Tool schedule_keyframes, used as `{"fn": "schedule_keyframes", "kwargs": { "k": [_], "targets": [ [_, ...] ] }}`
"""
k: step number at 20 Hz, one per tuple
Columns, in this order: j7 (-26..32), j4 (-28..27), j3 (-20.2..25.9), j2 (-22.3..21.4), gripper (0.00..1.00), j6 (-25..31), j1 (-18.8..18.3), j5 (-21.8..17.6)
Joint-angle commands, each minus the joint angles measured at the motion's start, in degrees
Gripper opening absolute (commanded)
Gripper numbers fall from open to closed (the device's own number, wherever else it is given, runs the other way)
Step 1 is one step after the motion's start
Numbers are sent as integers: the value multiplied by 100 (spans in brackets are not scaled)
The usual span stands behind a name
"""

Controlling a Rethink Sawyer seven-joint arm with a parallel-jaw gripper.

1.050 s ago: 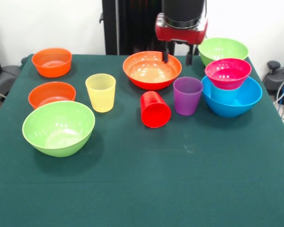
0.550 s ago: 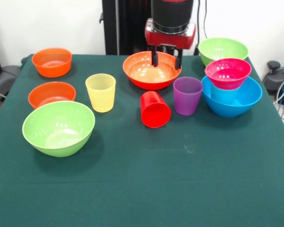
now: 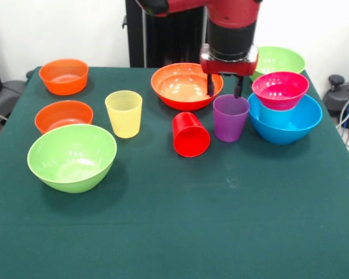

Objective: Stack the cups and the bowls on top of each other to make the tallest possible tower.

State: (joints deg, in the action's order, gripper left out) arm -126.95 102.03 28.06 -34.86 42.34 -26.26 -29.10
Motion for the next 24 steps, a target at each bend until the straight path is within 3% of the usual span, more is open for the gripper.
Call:
{"fn": "schedule_keyframes", "kwargs": {
  "k": [1,11,24],
  "targets": [
    [520,-277,150,477,100,-358,255,-376],
    [825,-447,-348,254,100,-131,301,-1136],
    [763,-478,-247,263,100,-84,246,-1241]
  ]
}}
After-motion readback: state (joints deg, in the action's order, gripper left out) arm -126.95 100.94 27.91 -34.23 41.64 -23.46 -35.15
